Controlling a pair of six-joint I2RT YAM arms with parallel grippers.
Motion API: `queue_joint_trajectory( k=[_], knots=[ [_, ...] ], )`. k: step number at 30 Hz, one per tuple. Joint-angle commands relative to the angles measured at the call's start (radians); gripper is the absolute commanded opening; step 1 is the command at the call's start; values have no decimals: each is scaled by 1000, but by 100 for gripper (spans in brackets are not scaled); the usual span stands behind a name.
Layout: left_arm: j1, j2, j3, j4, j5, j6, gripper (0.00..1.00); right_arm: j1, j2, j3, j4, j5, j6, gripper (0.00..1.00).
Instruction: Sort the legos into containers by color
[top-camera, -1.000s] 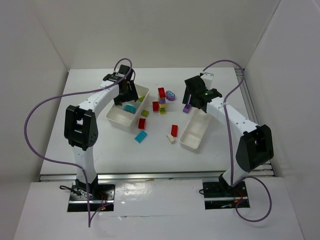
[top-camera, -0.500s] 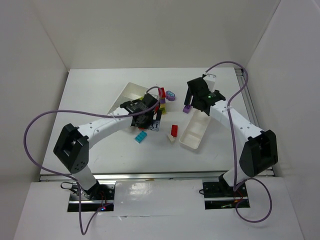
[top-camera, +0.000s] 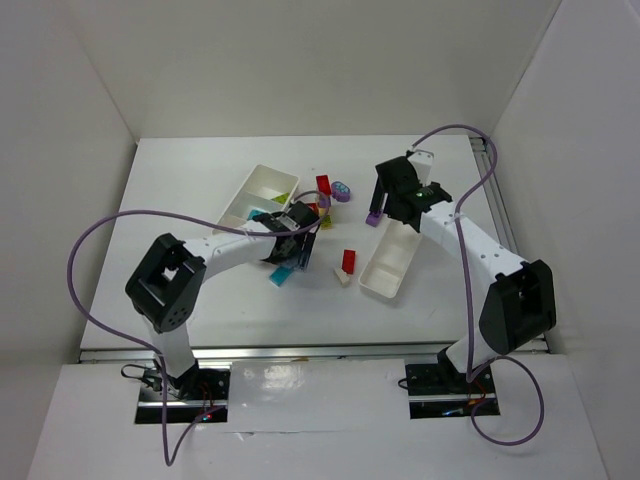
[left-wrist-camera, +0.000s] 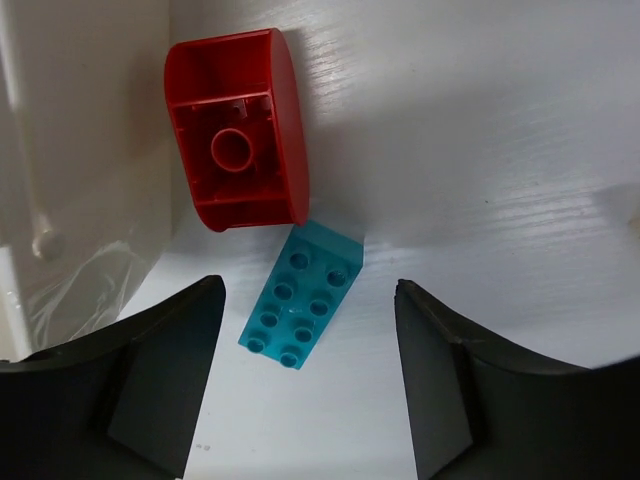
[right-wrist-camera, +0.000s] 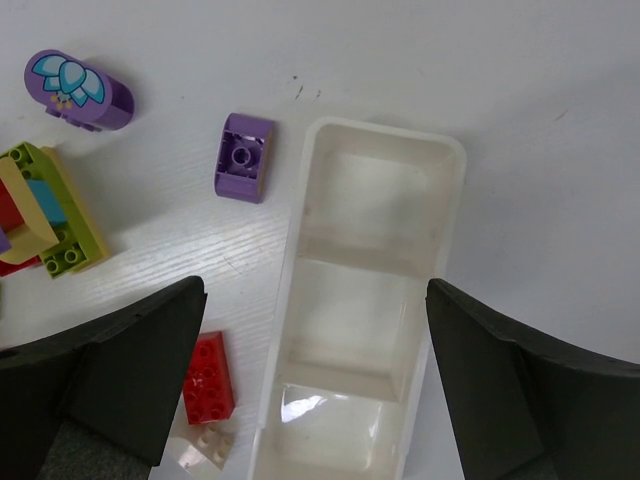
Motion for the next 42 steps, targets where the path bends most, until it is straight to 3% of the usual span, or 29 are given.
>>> queue_joint_trajectory(
  k=[1,13,14,15,19,23,32,42],
  knots=[
    [0,31,-4,33,11,24,79,-9,-36,4,8,17,8,98],
    [-9,62,-44,43,68,15,63,-9,-27,23,8,17,8,98],
    [-9,62,-35,33,68,15,58,-9,-27,23,8,17,8,98],
    [-9,53,-26,20,68,15,44,-9,-27,23,8,17,8,98],
    [-18,2,76,-86,89,15,13,-9,-27,32,8,26,8,98],
    [6,-55,201,-177,172,15,0,-18,-18,50,8,35,-2,98],
    [158,-24,485,-333,34,-57,0,-60,-28,46,37,143,19,98],
    [351,121,540,-333,17,-76,0,-112,32,86,31,229,55,98]
  ],
)
